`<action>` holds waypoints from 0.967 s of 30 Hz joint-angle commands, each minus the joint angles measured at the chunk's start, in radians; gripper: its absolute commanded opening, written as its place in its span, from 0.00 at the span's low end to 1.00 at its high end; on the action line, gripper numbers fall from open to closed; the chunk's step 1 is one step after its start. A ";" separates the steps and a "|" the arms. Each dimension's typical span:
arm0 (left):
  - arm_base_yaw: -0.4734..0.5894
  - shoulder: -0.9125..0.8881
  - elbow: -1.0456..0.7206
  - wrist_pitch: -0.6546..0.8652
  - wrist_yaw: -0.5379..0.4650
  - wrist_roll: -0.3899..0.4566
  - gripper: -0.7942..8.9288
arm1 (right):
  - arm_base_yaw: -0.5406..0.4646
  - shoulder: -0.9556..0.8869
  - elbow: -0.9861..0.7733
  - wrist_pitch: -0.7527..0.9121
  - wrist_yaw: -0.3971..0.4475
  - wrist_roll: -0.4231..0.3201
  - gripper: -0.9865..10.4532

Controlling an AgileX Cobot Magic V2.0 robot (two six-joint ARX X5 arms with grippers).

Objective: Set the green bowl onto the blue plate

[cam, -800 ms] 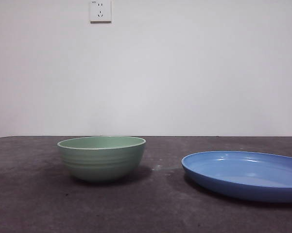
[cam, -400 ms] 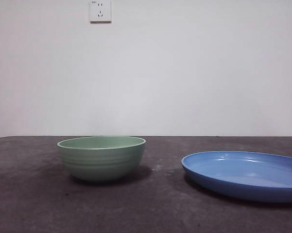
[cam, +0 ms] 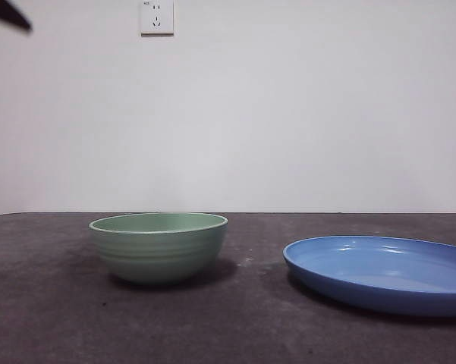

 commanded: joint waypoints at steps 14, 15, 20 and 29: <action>-0.004 0.471 0.021 0.105 -0.127 0.005 0.78 | 0.005 0.004 0.016 0.010 -0.002 -0.007 0.64; -0.005 0.491 0.021 0.113 -0.127 0.005 0.78 | 0.005 0.004 0.016 0.010 -0.002 -0.007 0.64; -0.008 0.578 0.022 0.117 -0.127 0.005 0.74 | 0.005 0.004 0.016 0.010 -0.002 -0.007 0.64; -0.015 0.638 0.022 0.124 -0.127 0.013 0.55 | 0.005 0.004 0.016 0.010 -0.002 -0.007 0.64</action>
